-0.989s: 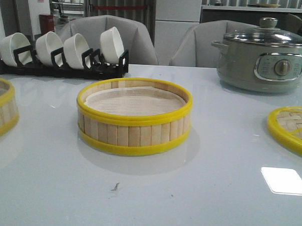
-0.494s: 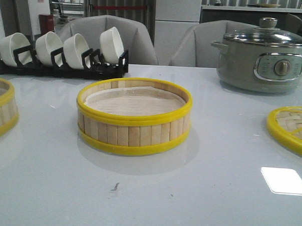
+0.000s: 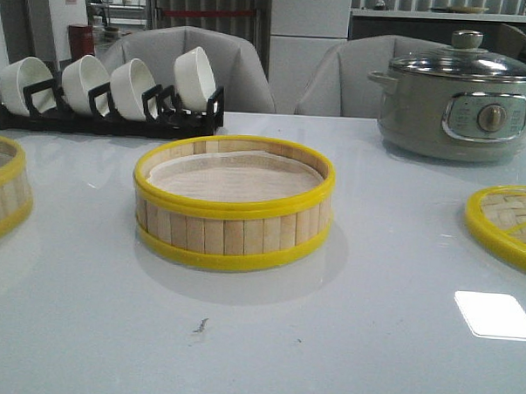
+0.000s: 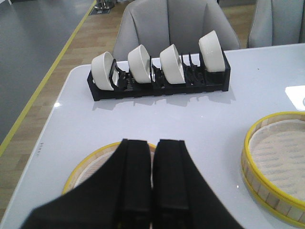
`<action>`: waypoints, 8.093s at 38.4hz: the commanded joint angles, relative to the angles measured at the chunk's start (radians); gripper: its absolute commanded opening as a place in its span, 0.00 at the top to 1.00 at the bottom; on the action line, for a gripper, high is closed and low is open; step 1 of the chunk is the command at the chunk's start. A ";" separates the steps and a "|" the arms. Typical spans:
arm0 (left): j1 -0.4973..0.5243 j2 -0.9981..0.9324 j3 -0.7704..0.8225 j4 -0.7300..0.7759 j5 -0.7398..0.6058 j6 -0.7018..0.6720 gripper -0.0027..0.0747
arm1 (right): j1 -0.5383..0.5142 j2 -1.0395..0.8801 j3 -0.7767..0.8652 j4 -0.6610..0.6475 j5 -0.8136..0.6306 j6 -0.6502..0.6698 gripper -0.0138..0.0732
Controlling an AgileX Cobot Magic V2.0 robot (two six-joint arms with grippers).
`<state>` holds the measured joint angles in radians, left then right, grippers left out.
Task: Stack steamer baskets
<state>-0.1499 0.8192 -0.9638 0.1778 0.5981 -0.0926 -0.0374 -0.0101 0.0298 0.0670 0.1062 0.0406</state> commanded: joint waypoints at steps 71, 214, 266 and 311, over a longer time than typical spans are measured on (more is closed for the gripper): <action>-0.007 0.222 -0.161 -0.037 0.186 -0.022 0.85 | -0.006 -0.021 -0.015 -0.008 -0.185 -0.015 0.76; -0.051 1.012 -0.515 -0.189 0.096 0.059 0.85 | -0.004 0.807 -0.790 0.111 0.425 0.044 0.37; -0.628 1.201 -0.872 -0.066 0.183 0.057 0.85 | -0.004 0.807 -0.790 0.111 0.461 0.044 0.37; -0.602 1.197 -1.061 -0.086 0.320 0.048 0.38 | -0.004 0.807 -0.790 0.111 0.455 0.044 0.37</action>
<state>-0.7496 2.0879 -1.9892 0.1052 0.9336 -0.0367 -0.0374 0.7994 -0.7233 0.1718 0.6271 0.0973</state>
